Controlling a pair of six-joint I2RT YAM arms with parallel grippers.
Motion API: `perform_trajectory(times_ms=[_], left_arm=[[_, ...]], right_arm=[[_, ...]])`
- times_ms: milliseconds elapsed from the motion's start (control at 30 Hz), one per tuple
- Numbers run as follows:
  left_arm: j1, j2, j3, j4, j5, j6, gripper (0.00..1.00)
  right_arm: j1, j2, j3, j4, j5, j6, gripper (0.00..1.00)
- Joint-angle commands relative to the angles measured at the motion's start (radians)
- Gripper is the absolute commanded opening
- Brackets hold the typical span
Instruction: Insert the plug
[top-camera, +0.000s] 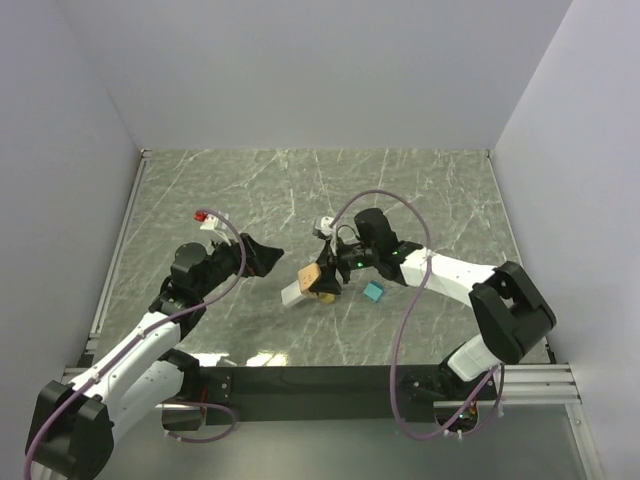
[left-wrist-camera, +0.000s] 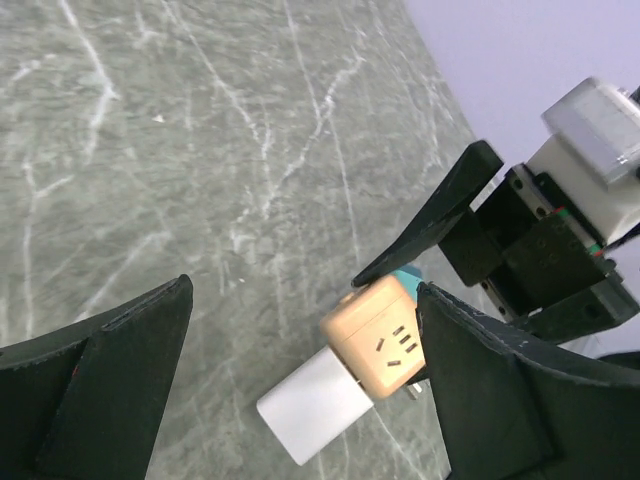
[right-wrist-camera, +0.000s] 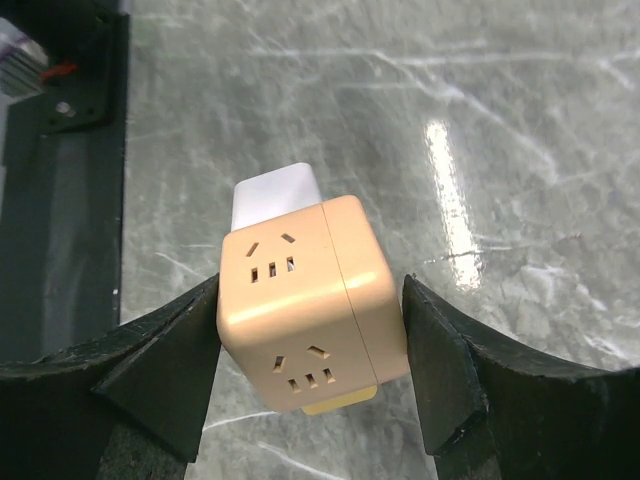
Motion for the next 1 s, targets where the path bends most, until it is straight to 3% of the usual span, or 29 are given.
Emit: perform_trajectory(times_ms=[0,433,967], left_arm=[[0.005,-0.023,-0.019,-0.002,-0.068,0.025,0.99],[0.009,-0.006,-0.030,0.023,-0.052,0.038,0.99],[0.009,-0.016,-0.033,0.026,-0.045,0.041,1.00]], right_arm=[[0.033,0.016,0.090,0.009,0.070,-0.022,0.01],[0.132,0.100,0.146,-0.091,0.289,-0.074,0.01],[0.199,0.172,0.190,-0.180,0.412,-0.085,0.02]])
